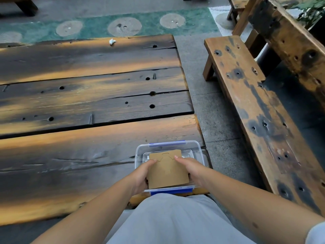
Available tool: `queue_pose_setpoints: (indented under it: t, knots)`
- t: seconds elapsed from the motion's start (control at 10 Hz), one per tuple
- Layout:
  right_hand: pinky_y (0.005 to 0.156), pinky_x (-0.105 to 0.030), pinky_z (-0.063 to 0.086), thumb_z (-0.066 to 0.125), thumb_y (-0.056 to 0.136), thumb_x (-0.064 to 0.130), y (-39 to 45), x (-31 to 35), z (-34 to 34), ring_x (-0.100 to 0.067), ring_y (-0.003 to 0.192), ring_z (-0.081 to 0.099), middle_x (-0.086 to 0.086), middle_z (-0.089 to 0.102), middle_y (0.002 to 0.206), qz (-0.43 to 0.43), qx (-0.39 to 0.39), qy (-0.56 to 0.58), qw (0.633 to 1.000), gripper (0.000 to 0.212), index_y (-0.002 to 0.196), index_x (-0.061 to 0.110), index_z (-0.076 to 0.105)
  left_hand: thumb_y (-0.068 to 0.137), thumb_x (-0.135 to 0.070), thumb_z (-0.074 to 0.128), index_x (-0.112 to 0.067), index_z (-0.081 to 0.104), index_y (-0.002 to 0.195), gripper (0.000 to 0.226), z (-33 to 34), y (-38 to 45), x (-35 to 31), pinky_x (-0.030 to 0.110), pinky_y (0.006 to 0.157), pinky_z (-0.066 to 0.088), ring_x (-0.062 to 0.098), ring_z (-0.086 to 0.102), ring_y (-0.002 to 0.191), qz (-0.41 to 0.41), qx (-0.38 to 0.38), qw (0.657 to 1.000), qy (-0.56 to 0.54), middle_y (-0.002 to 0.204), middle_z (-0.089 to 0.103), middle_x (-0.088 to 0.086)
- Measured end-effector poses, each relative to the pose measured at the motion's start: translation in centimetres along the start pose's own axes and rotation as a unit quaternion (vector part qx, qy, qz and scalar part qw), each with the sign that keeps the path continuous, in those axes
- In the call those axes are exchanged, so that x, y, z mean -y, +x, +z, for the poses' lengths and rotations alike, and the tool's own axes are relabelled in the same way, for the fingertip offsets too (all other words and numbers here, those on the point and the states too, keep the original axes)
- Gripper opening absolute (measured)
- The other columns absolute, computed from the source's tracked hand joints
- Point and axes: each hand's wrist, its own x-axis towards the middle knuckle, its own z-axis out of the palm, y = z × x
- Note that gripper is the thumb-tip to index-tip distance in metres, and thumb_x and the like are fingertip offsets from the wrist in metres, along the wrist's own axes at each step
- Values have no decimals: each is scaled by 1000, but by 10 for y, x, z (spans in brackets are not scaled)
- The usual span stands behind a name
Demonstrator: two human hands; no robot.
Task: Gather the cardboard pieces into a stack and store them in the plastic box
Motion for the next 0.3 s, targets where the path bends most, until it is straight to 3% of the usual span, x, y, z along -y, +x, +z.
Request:
queue_pose_setpoints:
  t: [0.1, 0.2, 0.3]
  knots:
    - [63, -32, 49, 63, 83, 58, 2, 5, -3, -14, 94, 64, 5, 68, 104, -3, 12, -4, 1000, 40, 107, 26, 60, 85, -48, 61, -21, 50, 125, 49, -1, 0, -2, 41, 74, 53, 29, 61, 105, -1, 7, 1000, 5, 117, 63, 11]
    - [75, -36, 51, 65, 81, 59, 3, 6, -5, -15, 100, 63, 1, 66, 119, 10, 24, -10, 1000, 47, 112, 25, 61, 85, -50, 60, -22, 49, 128, 53, 1, -2, -3, 40, 74, 52, 27, 61, 103, -7, 1, 1000, 19, 116, 63, 9]
    - [103, -43, 41, 68, 74, 63, -1, 8, -4, -28, 129, 48, -4, 43, 149, 6, -35, -79, 996, 90, 145, 19, 36, 86, -53, 56, -28, 43, 130, 52, 6, -3, -7, 37, 71, 50, 24, 58, 102, 37, -43, 997, 46, 128, 56, 6]
